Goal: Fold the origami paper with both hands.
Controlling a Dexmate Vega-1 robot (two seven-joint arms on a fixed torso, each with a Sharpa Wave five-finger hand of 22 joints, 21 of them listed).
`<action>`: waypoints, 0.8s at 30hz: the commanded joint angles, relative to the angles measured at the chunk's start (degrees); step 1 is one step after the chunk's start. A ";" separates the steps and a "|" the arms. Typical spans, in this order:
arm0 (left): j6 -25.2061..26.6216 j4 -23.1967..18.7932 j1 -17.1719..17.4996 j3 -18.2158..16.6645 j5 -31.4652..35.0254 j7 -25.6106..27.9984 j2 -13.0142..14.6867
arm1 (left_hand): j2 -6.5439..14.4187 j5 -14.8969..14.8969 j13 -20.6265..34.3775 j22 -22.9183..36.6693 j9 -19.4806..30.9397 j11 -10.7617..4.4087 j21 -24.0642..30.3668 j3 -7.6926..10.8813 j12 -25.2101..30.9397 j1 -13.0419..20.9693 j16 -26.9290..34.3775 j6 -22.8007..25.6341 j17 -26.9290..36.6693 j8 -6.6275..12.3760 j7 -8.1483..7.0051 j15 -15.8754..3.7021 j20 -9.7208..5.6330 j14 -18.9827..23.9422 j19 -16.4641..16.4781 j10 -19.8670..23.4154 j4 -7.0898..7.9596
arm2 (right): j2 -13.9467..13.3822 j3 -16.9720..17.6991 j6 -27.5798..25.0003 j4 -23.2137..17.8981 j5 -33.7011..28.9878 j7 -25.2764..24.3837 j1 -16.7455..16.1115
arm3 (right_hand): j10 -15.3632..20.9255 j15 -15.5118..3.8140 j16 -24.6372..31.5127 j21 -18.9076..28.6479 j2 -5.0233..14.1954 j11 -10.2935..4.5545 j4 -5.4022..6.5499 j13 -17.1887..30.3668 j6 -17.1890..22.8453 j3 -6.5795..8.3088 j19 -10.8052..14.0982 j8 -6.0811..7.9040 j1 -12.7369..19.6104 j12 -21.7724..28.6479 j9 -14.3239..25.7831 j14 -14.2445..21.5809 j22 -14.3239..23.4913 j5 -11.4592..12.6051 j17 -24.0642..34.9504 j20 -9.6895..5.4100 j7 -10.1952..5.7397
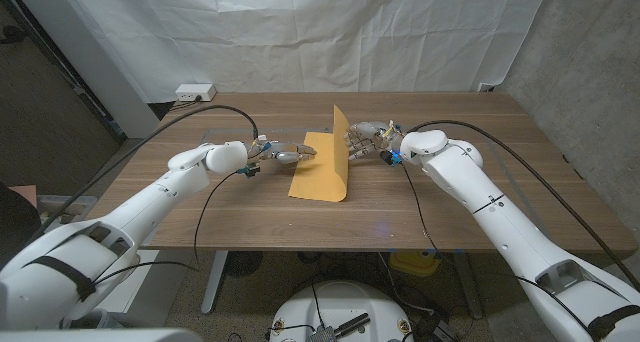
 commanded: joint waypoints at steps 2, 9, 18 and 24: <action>-0.96 0.33 -0.02 -0.04 -0.56 0.14 0.03 | 6.75 0.37 0.15 -0.01 0.18 -0.28 -0.16 -0.34 0.06 0.14 0.27 0.31 0.14 -0.18 -0.22 -0.52 0.07 0.01 0.33 -0.01 0.03 | 2.32 3.34 3.30 5.52 7.61 6.42 -0.22 | 1.07 0.14 0.18 -0.06 0.04 0.04 0.38 0.17 0.83 0.29 0.41 0.03 -0.60 0.32 0.13 0.57 0.07 0.37 -0.09 -1.10 3.14; -0.89 -0.49 0.52 -0.26 -0.81 -0.17 0.42 | 6.78 0.42 0.15 -0.02 0.17 -0.96 -0.15 -0.33 0.21 0.15 0.40 0.79 0.13 -0.03 -0.83 -1.00 0.10 0.43 0.53 0.40 0.03 | 3.95 5.02 5.37 6.60 9.64 7.09 -1.50 | 1.16 0.22 0.14 -0.05 0.24 0.07 0.22 0.16 1.01 0.62 1.08 -0.01 -0.41 0.23 0.13 0.77 0.02 0.47 -0.10 -1.52 3.22; -0.36 -2.06 1.50 -0.75 -0.92 -0.38 1.11 | 6.81 0.45 0.15 -0.01 0.17 -0.71 -0.20 -0.32 0.08 0.16 0.31 0.32 0.13 -0.23 -0.69 -0.92 0.05 0.30 0.52 0.11 0.04 | 5.29 4.67 15.25 9.58 9.49 8.17 -3.10 | 1.05 -0.09 -0.29 -0.71 0.24 0.10 0.09 0.17 1.33 0.91 0.84 -0.08 -0.28 -0.07 0.15 0.07 -0.06 0.56 0.00 -2.84 3.29; -0.42 -2.28 1.75 -0.92 -1.07 -0.36 1.26 | 6.82 0.47 0.16 -0.01 0.18 -0.68 -0.25 -0.32 0.01 0.16 0.26 0.10 0.13 -0.30 -0.56 -0.85 0.06 0.20 0.47 -0.07 0.04 | 4.56 2.87 17.88 10.89 8.00 8.57 -2.49 | 0.27 -1.30 -1.44 -2.32 0.33 0.10 -0.10 0.28 1.31 1.10 -1.56 -0.34 -0.13 -0.72 0.21 -2.77 -0.06 0.52 0.28 -4.28 3.18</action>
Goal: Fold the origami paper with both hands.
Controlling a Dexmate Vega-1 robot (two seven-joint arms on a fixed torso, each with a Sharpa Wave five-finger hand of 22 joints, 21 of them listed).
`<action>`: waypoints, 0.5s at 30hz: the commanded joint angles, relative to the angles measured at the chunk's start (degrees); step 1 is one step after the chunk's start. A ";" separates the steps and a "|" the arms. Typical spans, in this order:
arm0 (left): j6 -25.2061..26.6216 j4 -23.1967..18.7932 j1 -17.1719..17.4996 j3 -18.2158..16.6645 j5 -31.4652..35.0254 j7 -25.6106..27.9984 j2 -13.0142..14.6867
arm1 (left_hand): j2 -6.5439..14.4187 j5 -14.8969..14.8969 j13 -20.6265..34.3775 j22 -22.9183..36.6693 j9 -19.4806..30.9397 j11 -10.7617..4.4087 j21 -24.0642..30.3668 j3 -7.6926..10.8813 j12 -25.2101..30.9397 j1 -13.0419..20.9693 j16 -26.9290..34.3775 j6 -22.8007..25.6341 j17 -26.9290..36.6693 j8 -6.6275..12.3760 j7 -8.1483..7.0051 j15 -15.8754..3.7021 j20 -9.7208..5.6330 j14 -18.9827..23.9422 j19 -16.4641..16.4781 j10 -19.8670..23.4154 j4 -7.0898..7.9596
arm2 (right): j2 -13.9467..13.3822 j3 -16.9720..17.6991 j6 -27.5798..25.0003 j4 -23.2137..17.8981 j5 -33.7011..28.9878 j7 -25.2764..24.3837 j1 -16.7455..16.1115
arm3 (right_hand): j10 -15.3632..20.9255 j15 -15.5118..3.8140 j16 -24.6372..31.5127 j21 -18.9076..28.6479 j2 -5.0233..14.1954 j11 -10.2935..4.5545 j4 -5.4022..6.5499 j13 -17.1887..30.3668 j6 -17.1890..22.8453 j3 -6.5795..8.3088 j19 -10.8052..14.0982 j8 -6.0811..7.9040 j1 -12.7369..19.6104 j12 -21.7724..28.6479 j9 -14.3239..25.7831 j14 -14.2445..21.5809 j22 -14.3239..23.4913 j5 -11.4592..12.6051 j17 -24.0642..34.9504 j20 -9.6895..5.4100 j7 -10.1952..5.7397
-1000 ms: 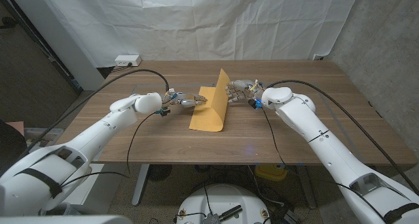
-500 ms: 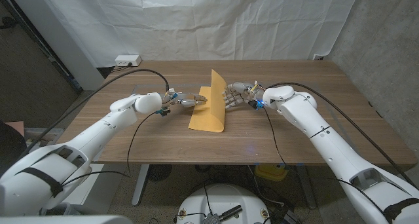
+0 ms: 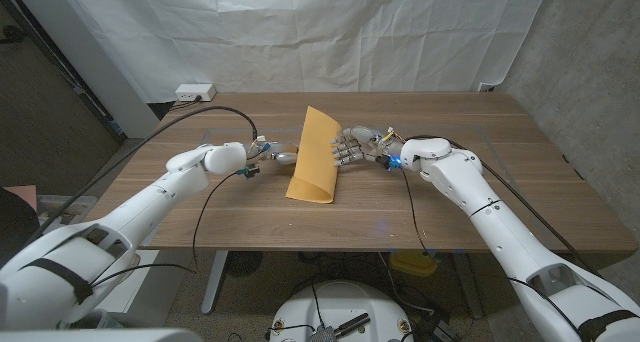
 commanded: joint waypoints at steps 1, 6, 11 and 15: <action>0.21 -1.04 0.83 -0.53 -0.45 -0.21 0.57 | 6.82 0.26 0.06 0.11 0.18 -0.19 0.05 -0.32 0.01 0.16 0.02 -0.42 0.17 -0.30 -0.08 -0.32 0.02 -0.36 0.04 -0.59 0.04 | 0.82 -1.40 8.52 4.64 -0.78 1.58 -0.70 | -0.40 -0.60 -0.57 -0.72 0.33 0.10 -0.15 0.21 0.37 0.36 -1.04 -0.35 -0.11 -0.48 0.20 -1.51 -0.05 0.52 0.40 -0.65 2.89; 0.28 -1.25 0.97 -0.68 -0.54 -0.32 0.75 | 6.82 0.27 0.06 0.11 0.18 -0.18 0.01 -0.32 -0.02 0.16 0.00 -0.44 0.17 -0.29 -0.01 -0.31 0.02 -0.40 0.03 -0.66 0.05 | -0.48 -3.44 12.72 6.21 -3.16 1.79 0.46 | -1.13 -1.05 -1.31 -1.66 0.04 0.07 0.20 0.31 0.06 -0.28 -4.22 -0.39 -0.68 -0.89 0.25 -4.14 -0.04 0.14 0.63 -0.82 2.84; 0.29 -1.26 0.94 -0.70 -0.45 -0.28 0.79 | 6.82 0.28 0.06 0.11 0.18 -0.15 0.00 -0.31 -0.02 0.16 0.00 -0.49 0.17 -0.29 -0.02 -0.31 -0.01 -0.41 0.04 -0.68 0.05 | -2.27 -5.49 14.01 6.45 -4.74 2.51 1.66 | -1.12 -1.28 -1.30 -1.66 -0.14 -0.31 0.51 0.32 0.11 -0.70 -4.69 -0.36 -1.14 -0.89 0.26 -4.41 -0.04 -0.02 0.68 -0.86 2.62; 0.25 -1.23 0.89 -0.65 -0.30 -0.16 0.73 | 6.82 0.29 0.06 0.11 0.18 -0.13 -0.02 -0.31 -0.01 0.16 -0.01 -0.50 0.17 -0.29 -0.02 -0.35 0.02 -0.41 0.04 -0.67 0.05 | -4.40 -8.08 17.01 6.70 -7.98 2.57 3.15 | -0.72 -1.70 -1.05 -1.36 -0.47 -0.79 1.06 0.33 0.49 -1.34 -4.26 -0.21 -1.95 -0.75 0.27 -3.90 -0.03 -0.25 0.68 -0.89 2.41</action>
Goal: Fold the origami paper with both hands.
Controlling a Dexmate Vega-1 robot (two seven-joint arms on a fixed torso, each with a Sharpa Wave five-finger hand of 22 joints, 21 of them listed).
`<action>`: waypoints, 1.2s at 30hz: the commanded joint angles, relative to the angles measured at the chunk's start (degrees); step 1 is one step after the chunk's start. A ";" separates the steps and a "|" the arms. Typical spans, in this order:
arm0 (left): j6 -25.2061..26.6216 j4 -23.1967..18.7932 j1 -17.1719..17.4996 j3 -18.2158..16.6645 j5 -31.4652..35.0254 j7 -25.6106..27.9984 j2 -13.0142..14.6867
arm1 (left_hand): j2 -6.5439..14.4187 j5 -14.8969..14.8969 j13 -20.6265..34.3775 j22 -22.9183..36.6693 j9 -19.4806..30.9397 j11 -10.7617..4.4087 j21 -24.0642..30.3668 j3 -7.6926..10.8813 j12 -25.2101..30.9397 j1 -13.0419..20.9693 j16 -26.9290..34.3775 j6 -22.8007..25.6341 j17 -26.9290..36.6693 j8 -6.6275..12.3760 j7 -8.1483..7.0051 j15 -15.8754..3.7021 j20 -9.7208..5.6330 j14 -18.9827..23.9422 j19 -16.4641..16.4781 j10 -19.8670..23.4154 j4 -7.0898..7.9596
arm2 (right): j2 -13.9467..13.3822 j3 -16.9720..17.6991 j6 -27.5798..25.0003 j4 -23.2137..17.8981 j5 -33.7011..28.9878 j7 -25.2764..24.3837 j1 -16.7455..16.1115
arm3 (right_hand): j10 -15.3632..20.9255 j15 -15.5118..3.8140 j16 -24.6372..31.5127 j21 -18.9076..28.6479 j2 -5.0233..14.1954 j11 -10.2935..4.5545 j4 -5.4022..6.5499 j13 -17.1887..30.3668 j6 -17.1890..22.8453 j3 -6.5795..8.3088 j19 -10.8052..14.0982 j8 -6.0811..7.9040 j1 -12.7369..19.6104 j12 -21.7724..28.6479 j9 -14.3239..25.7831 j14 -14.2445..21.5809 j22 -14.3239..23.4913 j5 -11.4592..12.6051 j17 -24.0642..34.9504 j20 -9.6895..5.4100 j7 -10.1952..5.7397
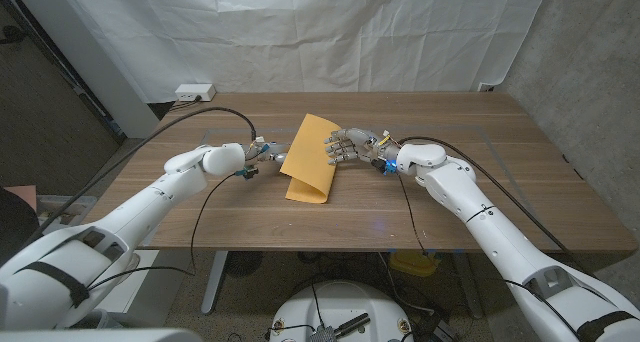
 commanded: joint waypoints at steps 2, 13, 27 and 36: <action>0.05 -0.20 0.14 -0.17 -0.03 0.12 0.05 | 6.82 0.29 0.02 0.09 0.18 -0.09 0.12 -0.31 -0.01 0.16 -0.01 -0.49 0.11 -0.28 -0.04 -0.17 -0.01 -0.19 0.04 -0.24 0.05 | -4.77 -6.23 7.88 2.15 -5.97 1.23 3.64 | 0.42 -0.66 0.17 0.41 -0.50 -0.84 0.64 0.25 0.68 -0.99 -0.04 0.12 -1.47 0.19 0.13 0.31 -0.05 -0.39 0.12 -0.03 2.38; 0.66 -0.89 0.33 -0.23 0.22 -0.04 0.13 | 6.81 0.31 0.02 0.09 0.18 -0.09 0.07 -0.32 -0.01 0.16 -0.01 -0.49 0.11 -0.26 -0.04 -0.04 0.02 -0.18 0.06 -0.27 0.04 | -8.58 -12.46 12.18 3.18 -10.27 3.58 8.28 | 0.93 -0.69 -0.03 0.36 -1.46 -0.80 1.92 0.26 1.46 -2.67 -0.51 0.33 -3.71 0.32 0.15 0.25 -0.03 -0.64 -0.18 0.00 1.99; 0.92 -2.63 1.00 -0.95 -0.04 -0.03 0.77 | 6.79 0.33 0.03 0.09 0.18 -0.10 0.06 -0.32 0.03 0.17 0.01 -0.41 0.11 -0.20 0.04 0.11 0.23 -0.11 0.21 -0.19 0.03 | -11.09 -17.00 11.76 2.09 -13.61 3.04 10.79 | 1.34 -1.10 -0.01 0.43 -1.79 -0.76 3.04 0.26 2.01 -3.94 -0.62 0.40 -5.65 0.35 0.15 0.68 -0.02 -0.53 -0.45 -0.26 2.02; 1.18 -3.44 1.73 -1.82 -0.39 0.56 1.38 | 6.78 0.34 0.02 0.08 0.18 0.09 0.24 -0.29 0.13 0.22 0.19 -0.13 0.10 -0.10 0.00 0.40 0.72 0.43 0.81 0.07 -0.02 | -11.86 -20.42 10.61 1.54 -16.67 3.31 13.24 | 1.48 -1.27 -0.10 0.39 -2.10 -0.78 3.69 0.25 2.58 -4.79 -0.89 0.52 -6.93 0.32 0.14 0.71 -0.02 -0.42 -0.65 -0.33 1.87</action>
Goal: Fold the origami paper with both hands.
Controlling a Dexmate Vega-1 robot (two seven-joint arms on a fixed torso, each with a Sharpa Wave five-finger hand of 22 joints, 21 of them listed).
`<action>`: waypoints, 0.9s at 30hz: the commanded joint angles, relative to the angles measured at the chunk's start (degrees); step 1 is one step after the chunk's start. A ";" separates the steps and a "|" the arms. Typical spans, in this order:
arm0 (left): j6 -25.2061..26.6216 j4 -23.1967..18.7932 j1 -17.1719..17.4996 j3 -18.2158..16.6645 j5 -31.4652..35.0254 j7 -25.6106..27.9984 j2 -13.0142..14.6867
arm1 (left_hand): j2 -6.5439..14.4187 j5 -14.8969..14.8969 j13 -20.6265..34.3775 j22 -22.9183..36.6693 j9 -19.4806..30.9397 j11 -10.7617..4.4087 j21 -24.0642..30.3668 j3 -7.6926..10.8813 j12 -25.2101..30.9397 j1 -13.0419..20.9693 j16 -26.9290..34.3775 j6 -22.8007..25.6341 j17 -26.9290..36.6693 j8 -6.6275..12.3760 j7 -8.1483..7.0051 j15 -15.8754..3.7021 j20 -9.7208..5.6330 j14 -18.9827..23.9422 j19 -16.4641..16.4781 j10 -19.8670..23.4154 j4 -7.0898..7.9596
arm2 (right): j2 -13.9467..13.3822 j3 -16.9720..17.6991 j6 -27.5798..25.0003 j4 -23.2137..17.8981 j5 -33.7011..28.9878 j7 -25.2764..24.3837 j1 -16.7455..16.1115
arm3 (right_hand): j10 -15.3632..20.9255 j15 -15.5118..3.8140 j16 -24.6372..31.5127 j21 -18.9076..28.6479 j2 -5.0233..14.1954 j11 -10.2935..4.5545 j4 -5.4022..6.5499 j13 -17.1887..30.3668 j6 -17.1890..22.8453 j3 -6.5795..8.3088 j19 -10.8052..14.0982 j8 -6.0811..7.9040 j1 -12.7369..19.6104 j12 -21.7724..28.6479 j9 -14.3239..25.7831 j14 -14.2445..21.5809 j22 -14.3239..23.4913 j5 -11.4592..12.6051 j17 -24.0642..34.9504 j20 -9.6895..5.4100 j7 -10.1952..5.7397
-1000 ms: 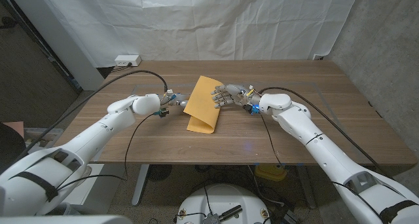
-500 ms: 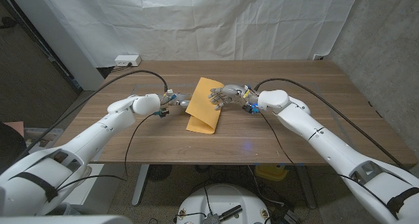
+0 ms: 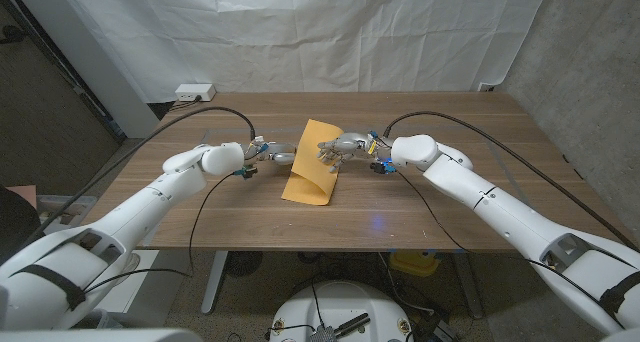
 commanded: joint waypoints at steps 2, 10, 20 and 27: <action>0.07 -0.97 0.76 -0.95 -0.68 0.67 0.63 | 6.78 0.35 0.03 0.03 0.18 0.02 0.32 -0.28 0.18 0.23 0.18 0.18 0.10 -0.07 0.29 0.19 0.06 0.25 0.22 0.22 -0.03 | -1.38 -4.77 -0.83 -0.81 -3.86 0.09 3.24 | 0.58 -0.66 -0.14 0.38 -0.09 -0.24 0.35 0.26 0.56 -0.49 -0.66 0.24 -1.19 0.33 0.15 -0.08 -0.02 0.06 0.01 -0.05 1.79; -0.45 -1.79 1.09 -1.63 -0.46 1.96 1.18 | 6.78 0.37 0.03 0.02 0.18 -0.02 0.33 -0.24 0.24 0.27 0.24 0.42 0.09 0.01 0.22 0.11 -0.01 0.51 0.36 0.42 -0.06 | -1.82 -6.13 -1.28 -0.66 -4.67 0.43 4.69 | 0.55 -0.86 -0.27 0.35 0.03 -0.55 0.82 0.26 0.54 -0.97 -0.90 0.15 -2.13 0.23 0.13 -0.30 -0.02 0.19 -0.12 -0.13 1.68; -3.64 -5.06 4.33 -5.20 2.09 12.47 3.34 | 6.01 -0.25 0.37 -0.13 0.53 1.54 2.14 2.20 3.33 1.99 1.64 15.18 0.13 2.99 1.99 0.30 5.31 11.21 7.68 12.70 -1.35 | -1.85 -6.93 -0.65 0.29 -5.05 0.25 5.65 | 0.79 -0.98 -0.21 0.41 0.23 -0.82 1.10 0.26 0.52 -1.21 -0.88 0.09 -2.75 0.27 0.11 -0.06 -0.02 0.29 -0.24 -0.22 1.49; -10.48 -3.28 5.32 -7.26 5.77 26.28 3.42 | 5.51 -2.76 2.72 0.74 2.48 2.94 4.91 6.44 9.04 3.88 5.96 35.11 1.99 9.13 5.73 -0.65 4.41 27.70 14.51 30.85 -2.68 | -1.62 -7.00 0.49 1.28 -4.49 0.33 5.89 | 0.89 -0.99 -0.16 0.49 0.34 -0.91 1.24 0.25 0.53 -1.35 -0.75 0.06 -3.16 0.25 0.10 0.16 -0.02 0.36 -0.33 -0.49 1.38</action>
